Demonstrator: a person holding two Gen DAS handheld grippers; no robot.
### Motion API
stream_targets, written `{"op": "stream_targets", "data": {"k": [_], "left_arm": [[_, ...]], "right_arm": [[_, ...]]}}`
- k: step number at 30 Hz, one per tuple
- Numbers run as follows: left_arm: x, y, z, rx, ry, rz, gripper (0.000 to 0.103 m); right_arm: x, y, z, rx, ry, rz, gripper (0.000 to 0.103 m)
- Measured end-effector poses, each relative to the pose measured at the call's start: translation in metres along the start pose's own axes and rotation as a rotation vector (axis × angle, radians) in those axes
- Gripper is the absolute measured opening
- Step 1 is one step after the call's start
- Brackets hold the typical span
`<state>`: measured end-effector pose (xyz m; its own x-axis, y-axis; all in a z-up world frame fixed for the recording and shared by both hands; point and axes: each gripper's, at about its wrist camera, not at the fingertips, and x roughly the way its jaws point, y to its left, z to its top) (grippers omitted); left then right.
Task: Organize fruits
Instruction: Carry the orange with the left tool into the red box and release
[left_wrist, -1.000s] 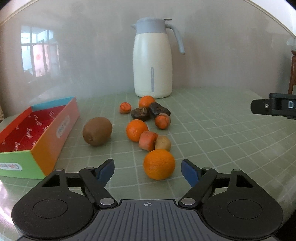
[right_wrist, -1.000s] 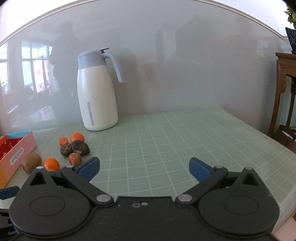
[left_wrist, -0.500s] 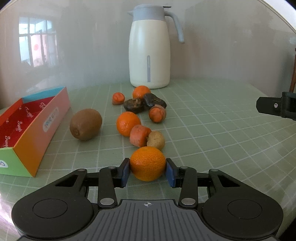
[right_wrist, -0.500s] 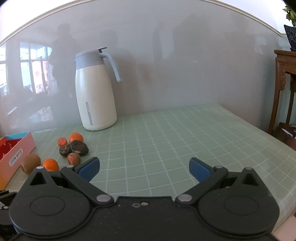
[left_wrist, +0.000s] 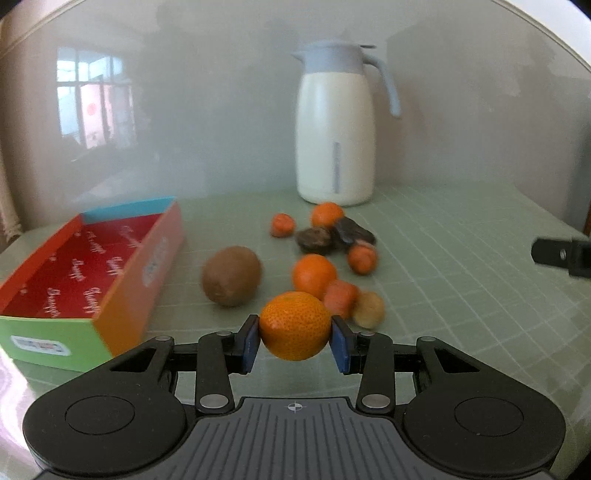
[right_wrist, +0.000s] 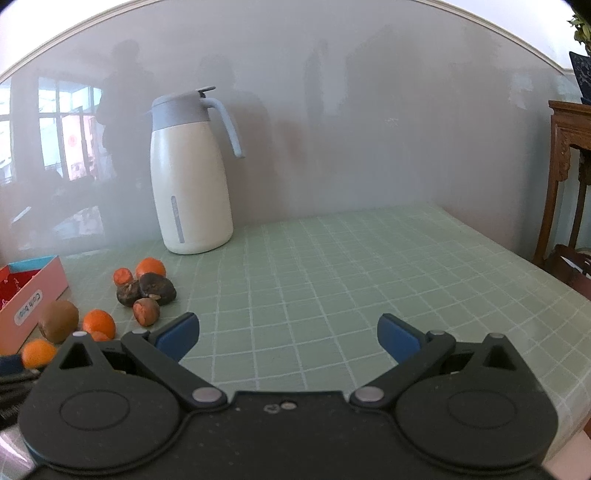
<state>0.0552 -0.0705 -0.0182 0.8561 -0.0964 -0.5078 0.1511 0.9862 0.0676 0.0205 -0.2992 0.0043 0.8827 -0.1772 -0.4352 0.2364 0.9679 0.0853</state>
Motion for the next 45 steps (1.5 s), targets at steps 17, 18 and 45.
{"op": "stream_targets", "data": {"k": [17, 18, 45], "left_arm": [[-0.012, 0.105, 0.019, -0.101, -0.088, 0.171, 0.041], [-0.011, 0.111, 0.019, -0.109, -0.089, 0.180, 0.041], [0.018, 0.167, 0.006, -0.214, -0.034, 0.296, 0.041]], "right_arm": [[0.005, 0.032, -0.005, -0.077, 0.020, 0.016, 0.103], [0.005, 0.033, -0.005, -0.082, 0.021, 0.015, 0.103], [0.006, 0.030, -0.003, -0.080, 0.027, 0.004, 0.103]]}}
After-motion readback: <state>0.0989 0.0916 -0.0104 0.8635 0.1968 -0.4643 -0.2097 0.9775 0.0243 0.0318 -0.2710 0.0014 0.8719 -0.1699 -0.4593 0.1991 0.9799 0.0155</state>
